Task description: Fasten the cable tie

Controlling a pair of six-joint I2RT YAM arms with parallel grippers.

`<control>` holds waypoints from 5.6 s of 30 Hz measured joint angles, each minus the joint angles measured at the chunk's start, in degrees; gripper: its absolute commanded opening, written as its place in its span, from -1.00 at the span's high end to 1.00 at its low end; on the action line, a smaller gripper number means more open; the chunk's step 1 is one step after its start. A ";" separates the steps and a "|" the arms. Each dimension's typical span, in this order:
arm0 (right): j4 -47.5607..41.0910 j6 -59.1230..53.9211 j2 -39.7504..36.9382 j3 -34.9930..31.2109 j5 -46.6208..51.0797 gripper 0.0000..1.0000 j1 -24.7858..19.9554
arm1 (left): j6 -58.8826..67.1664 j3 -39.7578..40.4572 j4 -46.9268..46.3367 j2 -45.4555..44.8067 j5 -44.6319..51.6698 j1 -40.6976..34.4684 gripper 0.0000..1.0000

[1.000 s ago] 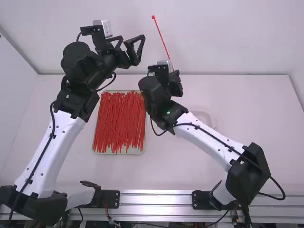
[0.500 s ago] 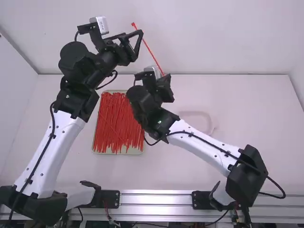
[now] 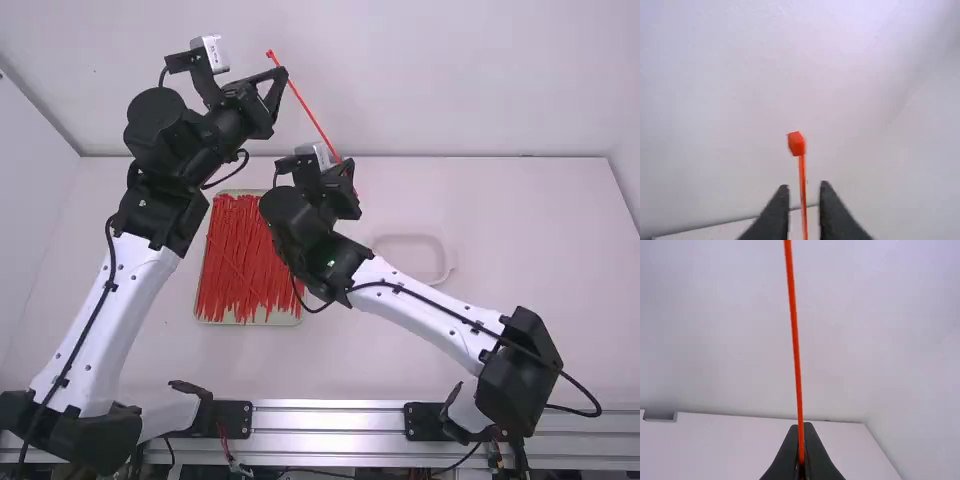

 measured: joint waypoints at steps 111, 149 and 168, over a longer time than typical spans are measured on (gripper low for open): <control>-0.37 1.53 0.00 0.02 -2.49 1.00 -1.53 | -2.84 0.00 7.19 3.28 1.53 0.00 0.96; -18.82 1.86 -14.16 0.11 -25.49 -0.97 -0.31 | 15.61 0.00 -0.28 3.69 20.48 8.24 0.96; -25.62 5.03 -23.58 0.11 -109.44 -0.99 -34.58 | 24.02 0.00 -0.66 3.69 36.33 8.20 0.96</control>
